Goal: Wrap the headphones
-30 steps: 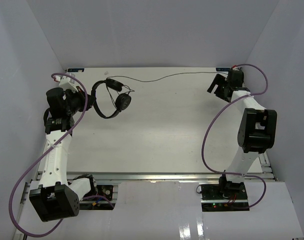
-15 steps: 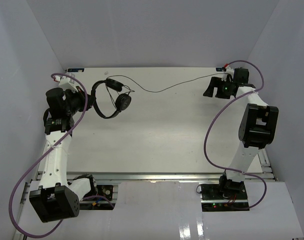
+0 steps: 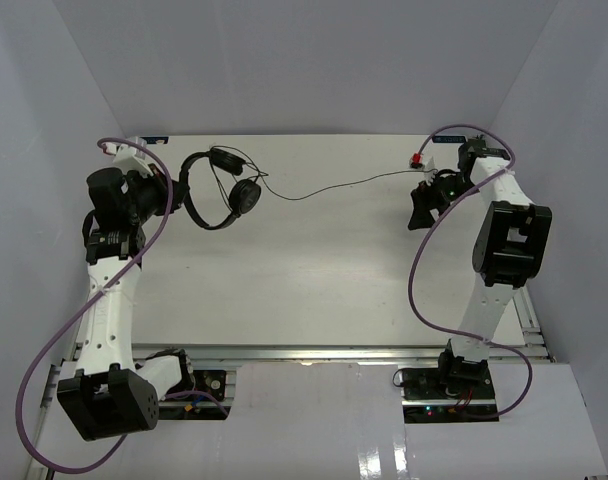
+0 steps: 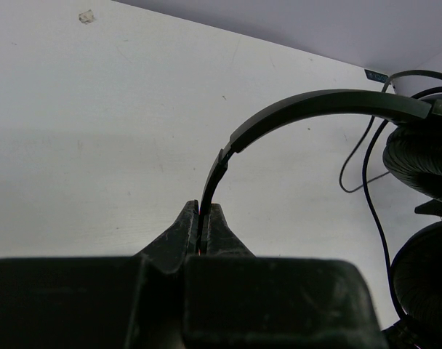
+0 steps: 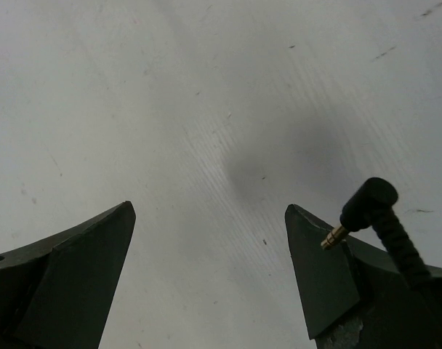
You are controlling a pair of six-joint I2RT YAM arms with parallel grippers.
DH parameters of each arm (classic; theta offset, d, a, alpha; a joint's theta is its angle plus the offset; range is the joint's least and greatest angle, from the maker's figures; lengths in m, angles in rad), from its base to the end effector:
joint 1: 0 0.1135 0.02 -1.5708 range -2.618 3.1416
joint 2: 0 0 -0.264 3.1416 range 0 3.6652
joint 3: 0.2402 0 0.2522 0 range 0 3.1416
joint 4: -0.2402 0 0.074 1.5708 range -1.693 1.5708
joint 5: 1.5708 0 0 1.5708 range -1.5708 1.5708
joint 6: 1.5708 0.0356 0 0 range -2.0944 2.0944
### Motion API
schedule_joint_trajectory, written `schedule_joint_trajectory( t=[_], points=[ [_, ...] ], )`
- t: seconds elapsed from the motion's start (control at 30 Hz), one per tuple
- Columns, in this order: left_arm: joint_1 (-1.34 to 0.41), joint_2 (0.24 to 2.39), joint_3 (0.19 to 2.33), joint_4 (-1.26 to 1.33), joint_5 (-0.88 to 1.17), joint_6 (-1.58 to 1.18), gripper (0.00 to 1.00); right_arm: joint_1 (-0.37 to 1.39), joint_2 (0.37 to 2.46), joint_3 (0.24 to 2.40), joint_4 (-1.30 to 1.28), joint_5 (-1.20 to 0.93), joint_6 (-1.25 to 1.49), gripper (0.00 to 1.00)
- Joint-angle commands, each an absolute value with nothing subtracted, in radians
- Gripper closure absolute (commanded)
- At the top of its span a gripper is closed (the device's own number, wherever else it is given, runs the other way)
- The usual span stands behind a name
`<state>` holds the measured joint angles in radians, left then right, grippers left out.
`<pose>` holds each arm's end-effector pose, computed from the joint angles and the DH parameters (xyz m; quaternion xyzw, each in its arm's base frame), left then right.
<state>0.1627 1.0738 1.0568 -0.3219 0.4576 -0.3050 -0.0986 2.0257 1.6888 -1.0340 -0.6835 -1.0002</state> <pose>0.2394 0.0234 0.3662 -0.0567 0.8037 -0.2247 0.5481 0.4074 -0.0177 0.2267 -0.4385 0.8292 0.2353 0.2543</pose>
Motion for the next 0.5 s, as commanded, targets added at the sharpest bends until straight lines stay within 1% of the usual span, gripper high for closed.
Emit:
schedule_joint_trajectory(
  t=[0.0,0.07,0.1,0.17,0.27,0.47],
  points=[
    [0.170,1.069,1.115,-0.311,0.477,-0.316,1.00,-0.073,2.006,1.701,-1.163,-0.572,-1.150,0.10],
    [0.170,1.067,1.115,-0.314,0.473,-0.314,1.00,-0.069,1.982,1.634,-1.039,-0.494,-1.046,0.10],
    [0.170,1.065,1.113,-0.315,0.470,-0.312,1.00,-0.069,1.962,1.600,-0.938,-0.434,-0.966,0.10],
    [0.170,1.060,1.112,-0.320,0.460,-0.308,1.00,-0.069,1.909,1.510,-0.669,-0.252,-0.752,0.10],
    [0.171,1.055,1.121,-0.331,0.451,-0.299,1.00,-0.068,1.903,1.475,-0.476,0.003,-0.587,0.10],
    [0.170,1.054,1.150,-0.352,0.429,-0.283,1.00,-0.069,1.934,1.509,-0.344,0.261,-0.521,0.10]
  ],
)
